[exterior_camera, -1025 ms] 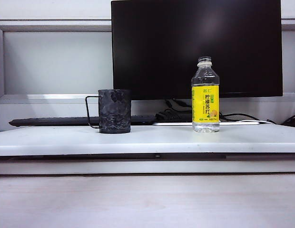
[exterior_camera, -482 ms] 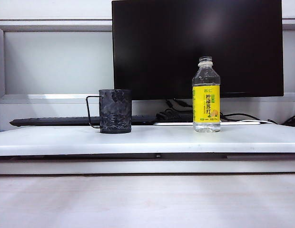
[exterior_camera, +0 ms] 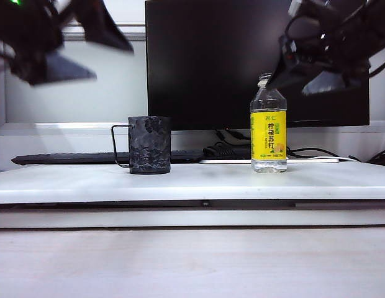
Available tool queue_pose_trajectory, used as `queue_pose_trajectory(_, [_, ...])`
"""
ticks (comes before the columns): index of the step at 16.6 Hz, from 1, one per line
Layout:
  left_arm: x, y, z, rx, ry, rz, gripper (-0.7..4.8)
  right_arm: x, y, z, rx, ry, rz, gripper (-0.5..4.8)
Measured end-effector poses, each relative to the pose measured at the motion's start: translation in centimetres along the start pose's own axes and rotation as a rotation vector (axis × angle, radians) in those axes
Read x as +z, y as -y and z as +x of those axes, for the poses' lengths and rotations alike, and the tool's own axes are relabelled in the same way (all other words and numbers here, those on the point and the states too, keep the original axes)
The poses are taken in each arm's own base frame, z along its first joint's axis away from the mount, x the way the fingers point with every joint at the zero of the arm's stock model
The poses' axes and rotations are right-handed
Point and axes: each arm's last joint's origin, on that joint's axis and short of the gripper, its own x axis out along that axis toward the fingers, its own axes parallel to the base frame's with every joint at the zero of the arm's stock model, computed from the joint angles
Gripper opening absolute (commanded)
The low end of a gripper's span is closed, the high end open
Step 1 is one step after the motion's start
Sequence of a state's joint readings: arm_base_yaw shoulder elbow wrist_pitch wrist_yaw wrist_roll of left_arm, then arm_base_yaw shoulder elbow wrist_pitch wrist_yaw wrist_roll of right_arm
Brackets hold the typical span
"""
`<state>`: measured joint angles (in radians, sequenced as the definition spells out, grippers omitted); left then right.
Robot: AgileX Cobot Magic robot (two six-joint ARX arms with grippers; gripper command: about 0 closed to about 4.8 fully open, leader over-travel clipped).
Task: Carefully pick up the bottle and pour some water from the bottle into the cup.
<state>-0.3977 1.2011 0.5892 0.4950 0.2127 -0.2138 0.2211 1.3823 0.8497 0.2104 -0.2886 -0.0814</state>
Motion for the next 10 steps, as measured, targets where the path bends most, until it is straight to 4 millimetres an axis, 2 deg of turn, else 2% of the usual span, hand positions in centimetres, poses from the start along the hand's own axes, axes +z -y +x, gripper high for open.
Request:
queue_pose_trajectory(1, [-0.7,-0.7,0.8,0.047,-0.010,-0.006,4.79,-0.4,0.1,0.6,0.001,-0.002,0.001,4.79])
queue_pose_trajectory(3, [-1.1,-0.8,1.4,0.044,-0.005,-0.004,4.79,-0.8,0.3,1.3,0.000,0.004,0.000,4.79])
queue_pose_trajectory(10, [-1.9,-1.3,2.2,0.097,-0.011,-0.006,4.79,-2.6,0.8,3.6,0.003,-0.020,0.007,4.79])
